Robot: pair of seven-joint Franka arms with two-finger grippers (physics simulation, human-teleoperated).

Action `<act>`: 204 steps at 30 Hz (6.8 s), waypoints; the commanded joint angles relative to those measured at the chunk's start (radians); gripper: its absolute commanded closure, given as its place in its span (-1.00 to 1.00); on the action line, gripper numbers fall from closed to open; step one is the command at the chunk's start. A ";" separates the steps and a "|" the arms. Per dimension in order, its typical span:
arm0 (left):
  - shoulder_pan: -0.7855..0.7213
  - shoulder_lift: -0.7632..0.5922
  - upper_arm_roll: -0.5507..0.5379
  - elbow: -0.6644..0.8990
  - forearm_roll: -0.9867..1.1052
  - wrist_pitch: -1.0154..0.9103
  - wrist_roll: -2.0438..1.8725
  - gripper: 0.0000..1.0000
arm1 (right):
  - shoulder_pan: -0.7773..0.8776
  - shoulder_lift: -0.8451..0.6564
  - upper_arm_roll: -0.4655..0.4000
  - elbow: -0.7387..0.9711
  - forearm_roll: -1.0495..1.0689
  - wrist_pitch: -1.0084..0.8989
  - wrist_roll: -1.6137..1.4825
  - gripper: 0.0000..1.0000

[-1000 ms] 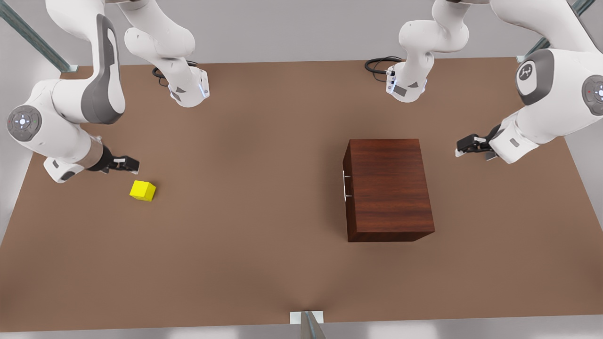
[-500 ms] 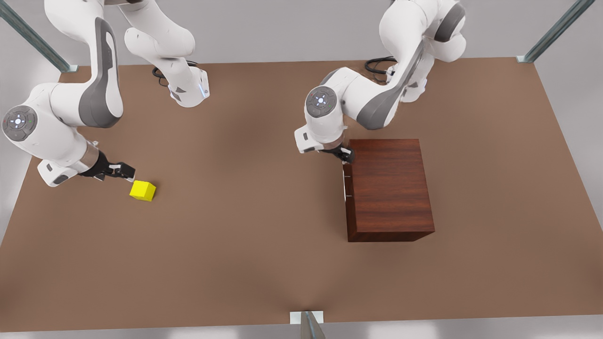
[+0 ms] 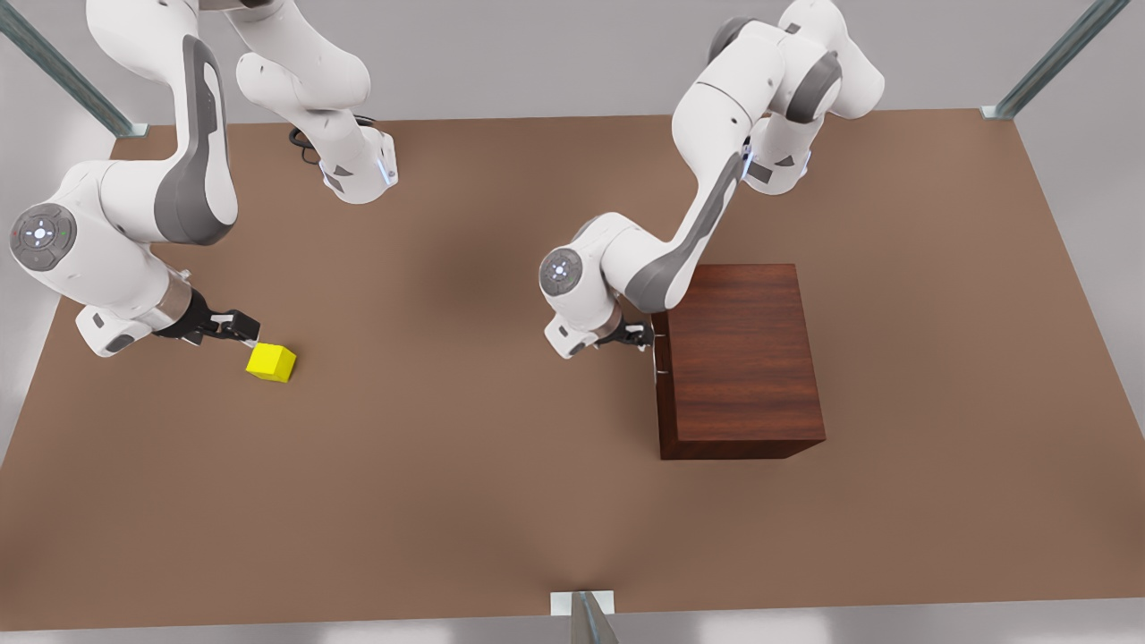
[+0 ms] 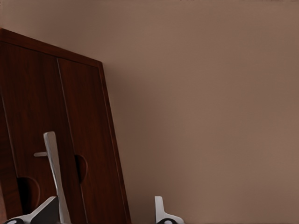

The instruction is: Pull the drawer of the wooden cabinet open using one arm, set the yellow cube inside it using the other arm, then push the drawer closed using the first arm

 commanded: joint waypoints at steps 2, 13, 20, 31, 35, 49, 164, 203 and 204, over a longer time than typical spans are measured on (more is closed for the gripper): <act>-0.002 0.009 0.001 0.001 0.012 0.019 -0.362 -1.00 | -0.001 0.004 0.000 0.000 0.001 0.000 0.003 -1.00; 0.016 0.009 0.002 -0.044 0.156 0.017 -0.310 -1.00 | 0.006 0.006 0.000 0.000 0.001 0.000 0.004 -1.00; 0.010 0.020 0.001 -0.042 0.156 0.045 -0.325 -1.00 | 0.007 0.012 0.000 0.000 0.001 0.000 0.004 -1.00; -0.002 0.050 0.001 -0.041 0.153 0.048 -0.328 -1.00 | 0.007 0.013 0.002 0.000 0.001 -0.001 0.004 -1.00; -0.003 0.052 0.001 -0.028 0.145 0.048 -0.356 -1.00 | 0.009 0.015 0.002 0.000 0.001 -0.001 0.004 -1.00; -0.017 0.073 -0.009 0.019 0.127 0.115 -0.413 -1.00 | 0.021 0.021 0.002 0.000 0.001 0.000 0.013 -1.00; 0.629 -0.681 0.017 -0.346 -0.258 -0.210 0.747 -1.00 | -0.372 0.362 0.163 -0.434 -0.170 0.709 0.171 -1.00; 0.627 -0.686 0.031 -0.369 -0.263 -0.231 0.692 -1.00 | 0.064 0.389 0.469 0.350 0.005 -0.193 1.245 -0.28; 0.630 -0.684 0.036 -0.366 -0.263 -0.234 0.693 -1.00 | 0.107 0.440 0.468 0.431 0.005 -0.196 1.323 -0.28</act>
